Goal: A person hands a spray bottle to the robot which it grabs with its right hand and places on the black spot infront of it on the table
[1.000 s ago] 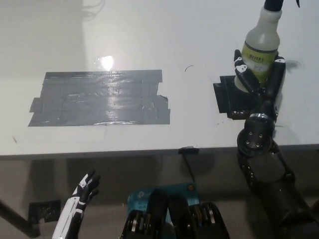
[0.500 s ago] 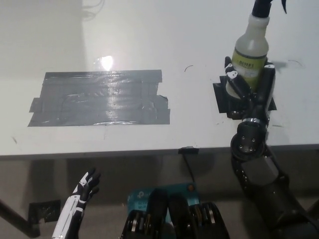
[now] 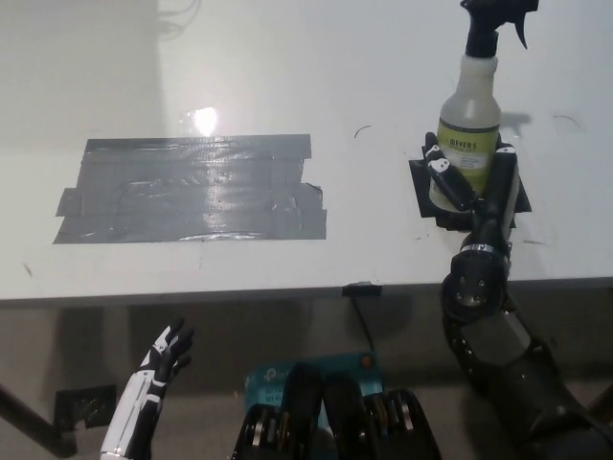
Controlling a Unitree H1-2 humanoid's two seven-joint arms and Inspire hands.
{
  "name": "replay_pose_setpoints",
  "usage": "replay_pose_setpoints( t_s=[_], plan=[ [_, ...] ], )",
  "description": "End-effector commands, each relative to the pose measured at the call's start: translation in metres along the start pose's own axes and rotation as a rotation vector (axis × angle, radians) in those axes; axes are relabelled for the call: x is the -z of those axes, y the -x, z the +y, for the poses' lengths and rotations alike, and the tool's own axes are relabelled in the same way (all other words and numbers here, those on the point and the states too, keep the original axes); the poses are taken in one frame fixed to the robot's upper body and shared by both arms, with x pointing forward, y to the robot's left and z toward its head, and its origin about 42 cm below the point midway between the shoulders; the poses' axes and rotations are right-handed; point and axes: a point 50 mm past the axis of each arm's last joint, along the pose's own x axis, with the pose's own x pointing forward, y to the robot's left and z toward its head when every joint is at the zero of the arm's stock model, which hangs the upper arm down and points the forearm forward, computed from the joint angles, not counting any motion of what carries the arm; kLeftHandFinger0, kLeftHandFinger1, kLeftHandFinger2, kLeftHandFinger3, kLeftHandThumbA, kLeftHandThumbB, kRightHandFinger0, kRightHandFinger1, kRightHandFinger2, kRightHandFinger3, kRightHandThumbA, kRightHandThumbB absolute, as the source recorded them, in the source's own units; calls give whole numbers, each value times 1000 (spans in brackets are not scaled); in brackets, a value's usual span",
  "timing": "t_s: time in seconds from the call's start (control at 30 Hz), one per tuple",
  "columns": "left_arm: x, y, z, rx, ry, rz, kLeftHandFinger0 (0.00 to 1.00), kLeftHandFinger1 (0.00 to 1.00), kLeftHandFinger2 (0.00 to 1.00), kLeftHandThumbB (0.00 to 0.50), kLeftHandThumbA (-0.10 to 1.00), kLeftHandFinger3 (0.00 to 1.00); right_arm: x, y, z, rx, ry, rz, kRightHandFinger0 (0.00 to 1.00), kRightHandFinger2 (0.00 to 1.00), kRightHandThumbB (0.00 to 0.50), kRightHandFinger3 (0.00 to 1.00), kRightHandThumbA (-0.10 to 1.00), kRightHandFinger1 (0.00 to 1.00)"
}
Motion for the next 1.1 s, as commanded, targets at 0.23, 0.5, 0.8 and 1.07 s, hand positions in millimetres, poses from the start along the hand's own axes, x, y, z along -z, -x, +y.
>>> replay_pose_setpoints(
  t_s=[0.23,0.5,0.8,1.07],
  plan=[
    [-11,-2,4,3,-25,-62,1000,1000,1000,12,1000,1000,-53,-29,1,66,-139,-180,25,386,379,370,763,188],
    [-12,-4,3,6,-22,-67,1000,1000,1000,14,1000,1000,-52,-28,-1,77,-126,-193,37,422,340,385,739,214],
    [-11,-5,4,2,-29,-75,1000,1000,1000,9,1000,1000,-45,-26,-1,-12,-72,-206,1000,1000,465,1000,916,1000],
    [-9,-1,4,-1,-29,-66,1000,1000,1000,6,1000,1000,-22,-16,0,-168,114,-249,1000,1000,470,1000,1000,1000]
  ],
)
